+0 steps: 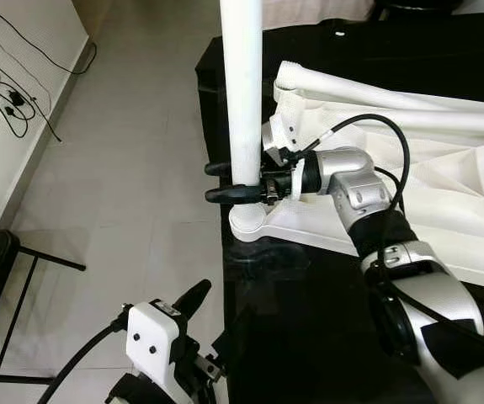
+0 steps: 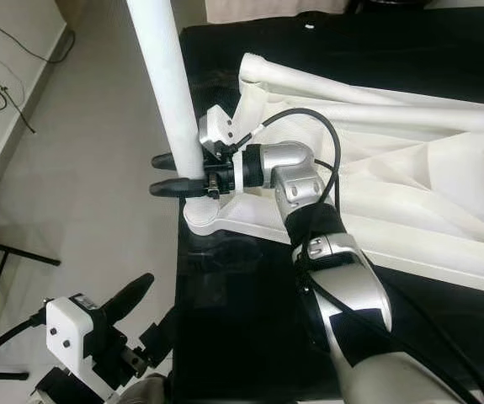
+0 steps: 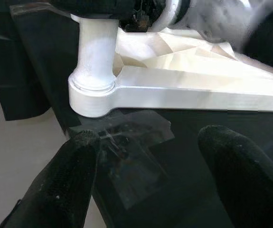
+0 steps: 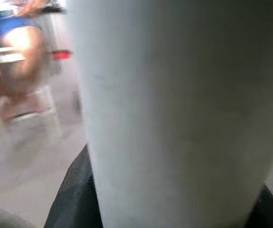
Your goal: Building children table
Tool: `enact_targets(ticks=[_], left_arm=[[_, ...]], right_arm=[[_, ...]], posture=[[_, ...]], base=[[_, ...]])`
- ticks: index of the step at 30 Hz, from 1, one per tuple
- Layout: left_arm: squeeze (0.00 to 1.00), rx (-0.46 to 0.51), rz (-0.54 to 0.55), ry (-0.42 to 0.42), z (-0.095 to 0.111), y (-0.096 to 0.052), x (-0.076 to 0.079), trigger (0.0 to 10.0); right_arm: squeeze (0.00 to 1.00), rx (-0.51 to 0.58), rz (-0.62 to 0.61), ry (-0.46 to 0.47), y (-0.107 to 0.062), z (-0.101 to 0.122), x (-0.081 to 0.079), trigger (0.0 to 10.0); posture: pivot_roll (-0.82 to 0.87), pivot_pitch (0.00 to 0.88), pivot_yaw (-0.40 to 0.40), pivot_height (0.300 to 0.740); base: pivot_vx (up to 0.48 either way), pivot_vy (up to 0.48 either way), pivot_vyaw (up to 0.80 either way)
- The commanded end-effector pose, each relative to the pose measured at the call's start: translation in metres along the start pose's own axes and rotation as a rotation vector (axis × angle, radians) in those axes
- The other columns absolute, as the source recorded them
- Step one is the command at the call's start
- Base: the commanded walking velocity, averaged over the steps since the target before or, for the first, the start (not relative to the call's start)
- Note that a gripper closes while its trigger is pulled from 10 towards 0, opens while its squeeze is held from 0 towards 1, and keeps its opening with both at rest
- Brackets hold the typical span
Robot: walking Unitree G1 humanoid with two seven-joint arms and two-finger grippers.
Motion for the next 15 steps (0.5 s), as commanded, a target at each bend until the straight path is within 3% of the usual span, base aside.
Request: enact_targets(ticks=[1,2,3,4,5,6,10,14,15], left_arm=[[0.0,-0.025,0.008,-0.002,-0.004,-0.002,-0.001,10.0],[0.0,-0.024,0.009,-0.001,-0.004,-0.003,-0.002,10.0],[0.0,-0.023,0.009,-0.001,-0.003,-0.003,-0.004,10.0],[0.0,-0.023,0.009,-0.001,-0.003,-0.003,-0.004,10.0],[0.0,-0.023,0.005,-0.002,-0.002,-0.001,-0.005,10.0],[0.0,-0.025,-0.002,-0.002,-0.003,0.0,-0.006,10.0],[0.0,-0.029,-0.009,-0.004,-0.006,0.003,-0.01,10.0],[0.0,-0.027,-0.016,-0.006,-0.009,0.008,-0.012,10.0],[0.0,-0.021,-0.011,-0.002,-0.009,0.009,-0.014,10.0]], right_arm=[[0.0,-0.146,-0.109,0.105,0.004,-0.035,-0.024,0.0],[0.0,-0.276,-0.31,0.145,0.008,-0.053,-0.037,0.0],[0.0,-0.373,-0.589,0.212,0.005,-0.064,-0.057,0.0],[0.0,-0.373,-0.589,0.212,0.005,-0.064,-0.057,0.0],[0.0,-0.42,-0.744,0.232,-0.001,-0.061,-0.073,0.0],[0.0,-0.411,-0.802,0.242,0.0,-0.055,-0.079,0.0],[0.0,-0.354,-0.758,0.197,0.01,-0.049,-0.075,0.0],[0.0,-0.346,-0.751,0.16,0.014,-0.053,-0.059,0.0],[0.0,-0.349,-0.76,0.158,0.015,-0.052,-0.056,3.4]], posture=[[0.06,0.282,0.017,0.74],[0.06,0.281,0.018,0.74],[0.03,0.287,0.034,0.74],[0.03,0.287,0.034,0.74],[0.04,0.284,0.044,0.74],[0.03,0.264,0.055,0.74],[0.02,0.234,0.059,0.74],[0.04,0.212,0.039,0.74],[0.04,0.2,0.042,0.74]], base=[[0.0,0.0,0.0],[0.0,0.0,0.0],[0.0,0.0,0.0],[0.0,0.0,0.0],[0.0,0.0,0.0],[0.0,0.0,0.0],[0.0,0.0,0.0],[0.0,0.0,0.0],[0.0,0.0,0.0]])
Point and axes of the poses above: a point about 5 cm out from each wrist's last joint towards the gripper, its own y axis pointing out of the wrist towards the gripper, its own z axis along the axis of the wrist's last joint, x = y × z, the point moved 4 cm from there along y, pointing out of the wrist towards the gripper, and after that the axes turned 12 degrees about -y, right-handed, at the moved point
